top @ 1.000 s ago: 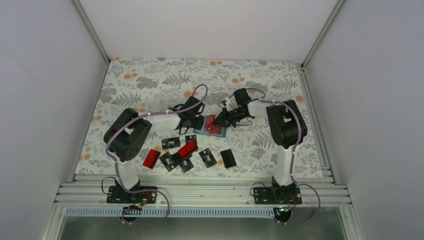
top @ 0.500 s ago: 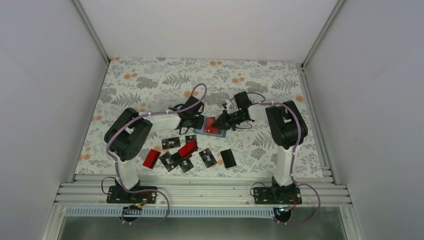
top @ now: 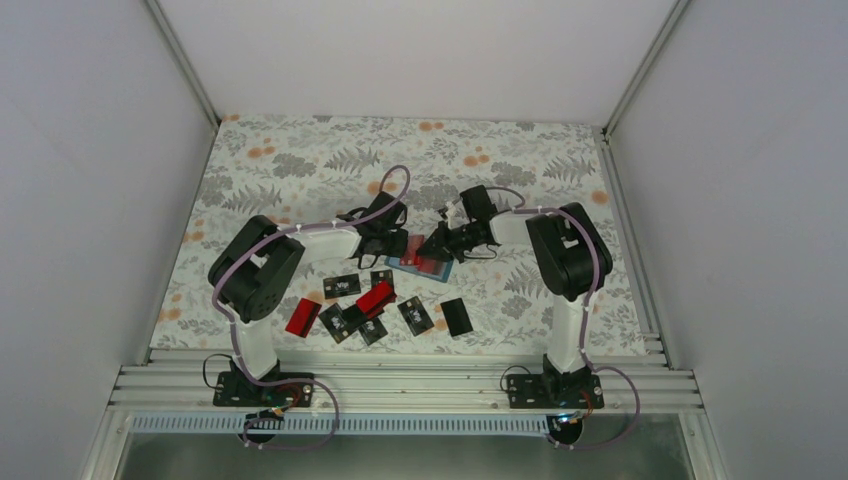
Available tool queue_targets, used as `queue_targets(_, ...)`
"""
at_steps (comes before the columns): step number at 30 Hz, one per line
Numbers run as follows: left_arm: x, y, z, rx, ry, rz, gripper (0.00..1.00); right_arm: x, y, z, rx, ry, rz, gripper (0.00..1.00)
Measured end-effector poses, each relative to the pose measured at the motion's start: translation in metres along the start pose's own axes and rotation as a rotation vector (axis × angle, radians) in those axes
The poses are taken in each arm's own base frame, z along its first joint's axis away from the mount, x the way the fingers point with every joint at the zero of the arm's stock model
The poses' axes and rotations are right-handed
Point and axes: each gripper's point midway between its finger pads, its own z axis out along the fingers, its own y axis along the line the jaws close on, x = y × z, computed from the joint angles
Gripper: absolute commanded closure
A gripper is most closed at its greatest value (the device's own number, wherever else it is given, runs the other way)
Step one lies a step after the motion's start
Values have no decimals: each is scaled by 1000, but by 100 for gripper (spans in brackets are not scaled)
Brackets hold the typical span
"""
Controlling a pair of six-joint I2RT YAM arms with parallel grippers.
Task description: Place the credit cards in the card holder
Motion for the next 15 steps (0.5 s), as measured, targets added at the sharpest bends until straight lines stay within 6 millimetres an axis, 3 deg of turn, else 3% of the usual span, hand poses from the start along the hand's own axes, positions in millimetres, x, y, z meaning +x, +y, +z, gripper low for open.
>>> queue_targets(15, 10, -2, -6, 41, 14, -90, 90, 12, -4, 5, 9, -35, 64, 96)
